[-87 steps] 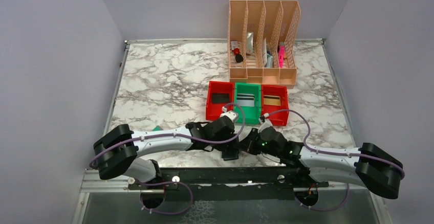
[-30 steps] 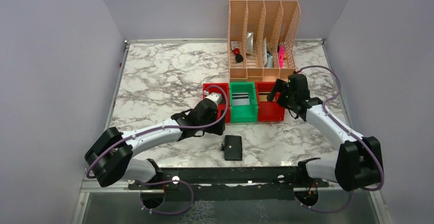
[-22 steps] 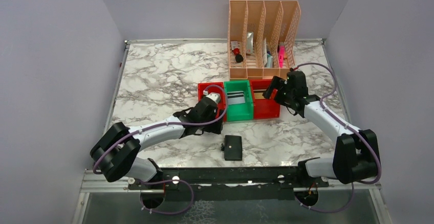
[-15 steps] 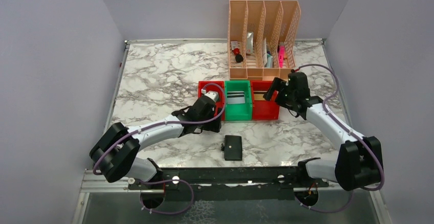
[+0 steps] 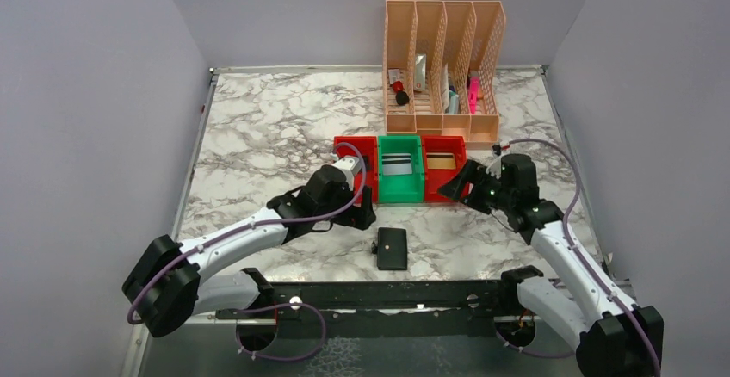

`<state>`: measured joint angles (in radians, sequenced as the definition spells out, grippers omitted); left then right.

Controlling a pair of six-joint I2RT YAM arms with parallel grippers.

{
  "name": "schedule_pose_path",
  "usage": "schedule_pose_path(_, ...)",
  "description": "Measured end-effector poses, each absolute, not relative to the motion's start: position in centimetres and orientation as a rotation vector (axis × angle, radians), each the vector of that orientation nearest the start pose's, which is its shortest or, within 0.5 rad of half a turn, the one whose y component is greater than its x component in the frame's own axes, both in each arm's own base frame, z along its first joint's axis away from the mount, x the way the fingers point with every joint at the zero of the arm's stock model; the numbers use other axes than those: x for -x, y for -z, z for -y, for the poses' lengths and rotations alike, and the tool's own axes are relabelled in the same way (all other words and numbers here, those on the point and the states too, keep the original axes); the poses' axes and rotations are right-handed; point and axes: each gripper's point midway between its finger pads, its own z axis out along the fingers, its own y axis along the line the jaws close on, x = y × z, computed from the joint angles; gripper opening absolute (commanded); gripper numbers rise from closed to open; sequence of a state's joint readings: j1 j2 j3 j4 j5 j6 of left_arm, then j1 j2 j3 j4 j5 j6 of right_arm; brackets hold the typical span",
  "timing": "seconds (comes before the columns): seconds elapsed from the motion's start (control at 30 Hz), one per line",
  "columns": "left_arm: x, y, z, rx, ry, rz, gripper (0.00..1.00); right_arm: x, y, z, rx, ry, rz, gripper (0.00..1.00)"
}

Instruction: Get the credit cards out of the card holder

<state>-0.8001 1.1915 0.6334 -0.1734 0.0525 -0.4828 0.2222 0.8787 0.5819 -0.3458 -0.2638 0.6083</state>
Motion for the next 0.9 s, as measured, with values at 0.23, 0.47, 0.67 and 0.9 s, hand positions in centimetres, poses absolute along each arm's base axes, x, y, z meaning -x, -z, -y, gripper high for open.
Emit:
schedule_pose_path(0.23,-18.4,-9.9,25.5,-0.388,0.851,-2.343,0.83,-18.9,-8.4,-16.0,-0.212,-1.014,-2.456,0.74)
schedule_pose_path(0.47,-14.9,-7.3,26.4,-0.429,0.895,-2.449,0.81,-15.3,-7.6,-19.6,-0.009,-1.08,-2.548,0.75)
schedule_pose_path(0.67,-13.4,-6.1,27.5,-0.437,0.861,-2.481,0.74,-15.4,-7.6,-20.2,-0.008,-1.078,-2.543,0.75)
schedule_pose_path(0.9,-14.7,-5.2,27.3,-0.335,0.787,-2.483,0.69,-15.3,-8.2,-21.3,0.034,-1.117,-2.512,0.75)
